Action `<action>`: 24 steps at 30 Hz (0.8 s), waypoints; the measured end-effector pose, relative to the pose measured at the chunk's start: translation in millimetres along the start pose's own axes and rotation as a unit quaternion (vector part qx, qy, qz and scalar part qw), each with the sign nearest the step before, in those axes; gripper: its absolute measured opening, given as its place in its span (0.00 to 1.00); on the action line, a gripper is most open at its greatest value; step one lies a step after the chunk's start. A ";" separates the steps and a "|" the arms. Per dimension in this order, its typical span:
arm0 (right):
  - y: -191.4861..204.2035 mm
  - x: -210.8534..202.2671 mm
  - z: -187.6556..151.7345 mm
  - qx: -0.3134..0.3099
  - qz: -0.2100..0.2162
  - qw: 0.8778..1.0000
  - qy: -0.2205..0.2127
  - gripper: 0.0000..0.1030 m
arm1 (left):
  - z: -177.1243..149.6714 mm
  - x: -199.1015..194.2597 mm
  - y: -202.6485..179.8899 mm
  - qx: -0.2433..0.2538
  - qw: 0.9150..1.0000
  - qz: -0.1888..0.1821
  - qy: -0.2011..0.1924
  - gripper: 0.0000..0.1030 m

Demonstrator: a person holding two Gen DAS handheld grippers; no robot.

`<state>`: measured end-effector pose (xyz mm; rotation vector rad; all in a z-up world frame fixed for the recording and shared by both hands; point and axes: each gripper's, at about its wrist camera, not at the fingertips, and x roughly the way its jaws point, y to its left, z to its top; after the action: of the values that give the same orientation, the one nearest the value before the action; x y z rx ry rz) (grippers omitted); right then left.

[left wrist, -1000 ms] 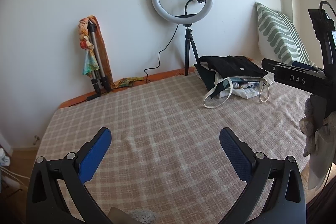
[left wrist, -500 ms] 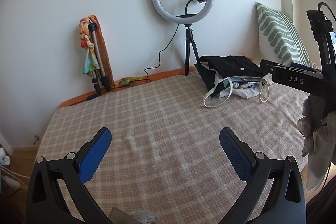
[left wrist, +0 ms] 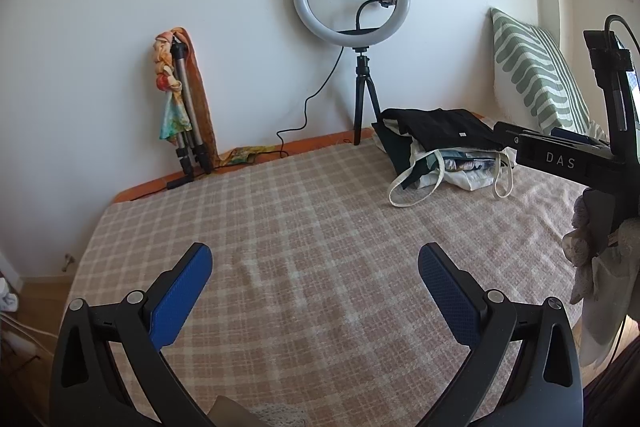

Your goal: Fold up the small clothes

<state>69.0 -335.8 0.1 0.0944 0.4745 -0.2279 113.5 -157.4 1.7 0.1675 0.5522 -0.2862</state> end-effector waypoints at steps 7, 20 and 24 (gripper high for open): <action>-1.0 -0.5 -2.1 0.003 -0.002 1.000 0.001 1.00 | 0.1 0.0 -0.6 -0.001 1.000 0.001 0.000 0.99; -6.7 5.9 -2.7 0.006 -0.002 1.000 0.011 1.00 | -0.2 1.0 -0.3 -0.008 1.000 0.004 0.004 0.99; -8.8 7.2 -3.5 0.008 -0.003 1.000 0.014 1.00 | -0.7 1.2 0.4 -0.010 1.000 0.004 0.006 0.99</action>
<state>71.5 -345.2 -6.7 0.1110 0.5001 -0.2361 114.3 -157.2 0.5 0.1523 0.5659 -0.2715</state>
